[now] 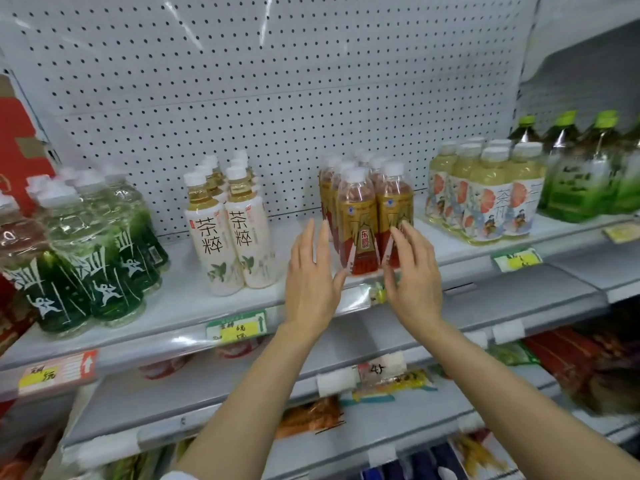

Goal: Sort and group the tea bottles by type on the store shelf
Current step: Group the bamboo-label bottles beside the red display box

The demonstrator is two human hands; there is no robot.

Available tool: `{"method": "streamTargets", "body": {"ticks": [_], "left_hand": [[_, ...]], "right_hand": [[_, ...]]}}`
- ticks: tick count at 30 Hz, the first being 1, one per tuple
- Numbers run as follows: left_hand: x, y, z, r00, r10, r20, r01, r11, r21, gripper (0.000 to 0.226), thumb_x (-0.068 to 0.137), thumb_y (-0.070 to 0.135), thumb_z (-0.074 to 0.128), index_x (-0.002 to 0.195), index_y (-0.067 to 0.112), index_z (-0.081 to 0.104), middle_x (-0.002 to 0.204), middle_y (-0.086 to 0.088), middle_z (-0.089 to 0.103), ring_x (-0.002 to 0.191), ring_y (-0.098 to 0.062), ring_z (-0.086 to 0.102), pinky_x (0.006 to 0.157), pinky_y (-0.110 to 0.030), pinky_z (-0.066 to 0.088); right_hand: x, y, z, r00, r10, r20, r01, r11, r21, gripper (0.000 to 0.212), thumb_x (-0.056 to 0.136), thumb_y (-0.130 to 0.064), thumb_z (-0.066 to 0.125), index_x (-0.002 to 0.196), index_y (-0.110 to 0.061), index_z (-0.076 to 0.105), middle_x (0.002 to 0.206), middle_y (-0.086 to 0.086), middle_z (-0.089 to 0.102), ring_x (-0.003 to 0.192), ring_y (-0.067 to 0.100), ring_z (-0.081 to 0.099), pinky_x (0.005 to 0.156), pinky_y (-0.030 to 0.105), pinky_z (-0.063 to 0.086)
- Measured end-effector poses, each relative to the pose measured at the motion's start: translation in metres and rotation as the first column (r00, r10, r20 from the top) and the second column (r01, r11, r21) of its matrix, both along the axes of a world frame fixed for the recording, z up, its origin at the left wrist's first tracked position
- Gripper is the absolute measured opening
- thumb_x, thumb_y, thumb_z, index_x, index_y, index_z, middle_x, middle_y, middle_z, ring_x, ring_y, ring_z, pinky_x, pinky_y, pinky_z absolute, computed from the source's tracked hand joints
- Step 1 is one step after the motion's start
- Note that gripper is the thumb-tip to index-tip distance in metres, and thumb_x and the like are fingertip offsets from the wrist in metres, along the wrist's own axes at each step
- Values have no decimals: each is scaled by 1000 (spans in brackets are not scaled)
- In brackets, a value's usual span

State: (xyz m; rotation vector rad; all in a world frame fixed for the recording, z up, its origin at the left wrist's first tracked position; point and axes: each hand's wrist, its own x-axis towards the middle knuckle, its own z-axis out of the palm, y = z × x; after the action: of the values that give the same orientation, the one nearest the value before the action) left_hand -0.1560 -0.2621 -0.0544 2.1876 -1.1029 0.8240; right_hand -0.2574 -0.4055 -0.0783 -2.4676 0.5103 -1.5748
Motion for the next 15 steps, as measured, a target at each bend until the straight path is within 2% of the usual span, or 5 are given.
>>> {"method": "streamTargets", "body": {"ticks": [2, 4, 5, 10, 15], "left_hand": [[-2, -11, 1, 976, -10, 219, -1, 999, 50, 76, 93, 25, 67, 156, 7, 29, 163, -15, 26, 150, -31, 26, 120, -41, 25], [-1, -19, -4, 890, -72, 450, 21, 993, 118, 72, 92, 16, 68, 154, 7, 34, 163, -13, 28, 151, -28, 25, 121, -42, 26], [0, -22, -6, 859, -86, 505, 15, 990, 143, 71, 92, 16, 68, 154, 7, 35, 163, -12, 28, 151, -28, 25, 121, -42, 26], [-10, -46, -11, 890, 67, 451, -161, 972, 173, 76, 93, 30, 66, 156, 7, 29, 165, -14, 21, 152, -29, 21, 121, -43, 28], [-16, -59, -15, 915, 174, 364, -254, 950, 183, 83, 85, 18, 74, 156, 9, 31, 165, -14, 20, 152, -31, 22, 118, -43, 31]], "right_hand": [[-4, -21, 2, 999, -21, -40, 17, 995, -100, 62, 88, -4, 64, 145, -1, 41, 154, 17, 36, 141, 33, 35, 114, 47, 34], [-7, -37, -2, 997, -26, -67, 12, 981, -195, 66, 85, 2, 65, 146, 1, 40, 155, 19, 34, 143, 33, 32, 117, 43, 28], [-8, -44, -4, 997, -23, -69, 7, 975, -222, 67, 83, 5, 66, 145, 1, 40, 154, 19, 36, 143, 32, 31, 117, 43, 28], [-7, -70, -4, 991, 78, -111, -103, 964, -247, 68, 81, 6, 69, 144, 2, 44, 152, 20, 39, 141, 33, 35, 113, 46, 35], [-4, -81, -1, 961, 173, -217, -223, 947, -231, 75, 75, 5, 72, 144, 0, 43, 154, 19, 36, 139, 34, 38, 112, 42, 35]]}}
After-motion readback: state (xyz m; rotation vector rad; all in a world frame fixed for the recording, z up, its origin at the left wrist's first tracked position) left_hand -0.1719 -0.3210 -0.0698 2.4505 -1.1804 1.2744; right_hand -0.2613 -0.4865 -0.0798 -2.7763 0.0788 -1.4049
